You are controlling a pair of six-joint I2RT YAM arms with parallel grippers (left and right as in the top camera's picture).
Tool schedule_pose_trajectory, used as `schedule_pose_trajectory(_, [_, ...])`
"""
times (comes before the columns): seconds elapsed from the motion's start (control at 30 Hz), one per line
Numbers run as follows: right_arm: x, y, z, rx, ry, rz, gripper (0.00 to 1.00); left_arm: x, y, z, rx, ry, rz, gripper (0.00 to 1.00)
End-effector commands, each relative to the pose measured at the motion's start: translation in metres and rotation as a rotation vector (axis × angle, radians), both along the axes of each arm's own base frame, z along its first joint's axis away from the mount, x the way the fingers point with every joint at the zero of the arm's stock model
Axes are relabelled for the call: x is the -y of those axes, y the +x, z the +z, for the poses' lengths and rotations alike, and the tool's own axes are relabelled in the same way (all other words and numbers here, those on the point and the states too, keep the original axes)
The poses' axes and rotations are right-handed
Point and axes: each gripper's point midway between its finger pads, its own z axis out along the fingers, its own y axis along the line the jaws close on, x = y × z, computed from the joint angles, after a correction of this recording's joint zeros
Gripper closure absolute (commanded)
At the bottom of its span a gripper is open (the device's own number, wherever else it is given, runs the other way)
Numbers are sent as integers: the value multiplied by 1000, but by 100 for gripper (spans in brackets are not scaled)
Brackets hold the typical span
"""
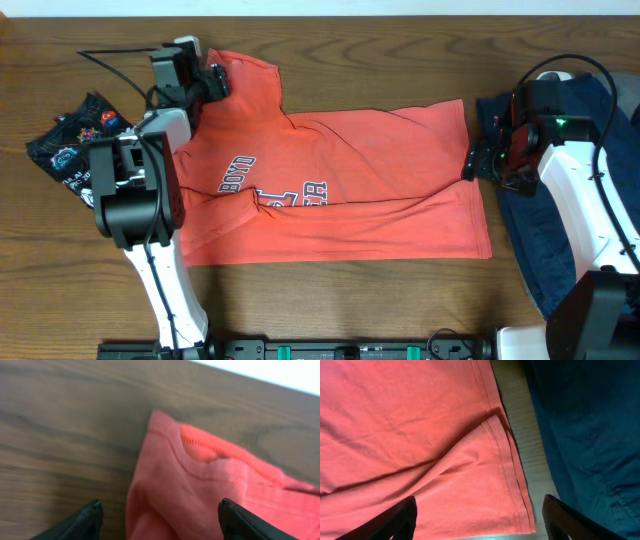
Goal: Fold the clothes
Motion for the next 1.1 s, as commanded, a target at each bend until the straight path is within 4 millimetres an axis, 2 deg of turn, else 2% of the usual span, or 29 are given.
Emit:
schedule_pose_trajectory(0.0, [2, 3, 6, 20, 5, 1, 22, 11, 4, -8, -2, 10, -23, 30])
schedule_pose_trajectory(0.07, [2, 3, 6, 19, 5, 1, 22, 18, 3, -13, -15, 9, -35, 43])
schedule_pose_trajectory(0.17, [1, 3, 6, 18, 8, -12, 24, 27, 0, -16, -32, 8, -50, 80])
schedule_pose_trajectory(0.2, [1, 3, 6, 19, 8, -14, 24, 29, -1, -17, -39, 7, -53, 88])
schedule_pose_trajectory(0.27, [2, 4, 6, 22, 8, -14, 24, 29, -4, -18, -56, 6, -53, 95])
schedule_pose_trajectory(0.4, [2, 9, 7, 43, 7, -13, 30, 27, -10, -5, -81, 3, -47, 94])
schedule_pose_trajectory(0.57, [3, 22, 2, 58, 4, -3, 31, 27, -21, 40, -82, 3, -47, 94])
schedule_pose_trajectory(0.7, [4, 43, -5, 46, 0, 21, 30, 28, -37, 71, -105, -7, -41, 94])
schedule_pose_trajectory(0.77, [6, 62, -8, 45, -8, 21, 30, 29, -45, 80, -122, -9, -41, 94])
schedule_pose_trajectory(0.87, [8, 98, -14, 75, -10, 21, 30, 30, -56, 83, -160, -12, -41, 94])
schedule_pose_trajectory(0.97, [9, 131, -24, 104, -10, 18, 30, 30, -64, 79, -199, -15, -41, 94])
schedule_pose_trajectory(1.07, [8, 158, -43, 127, -8, 22, 30, 31, -70, 74, -230, -19, -42, 94])
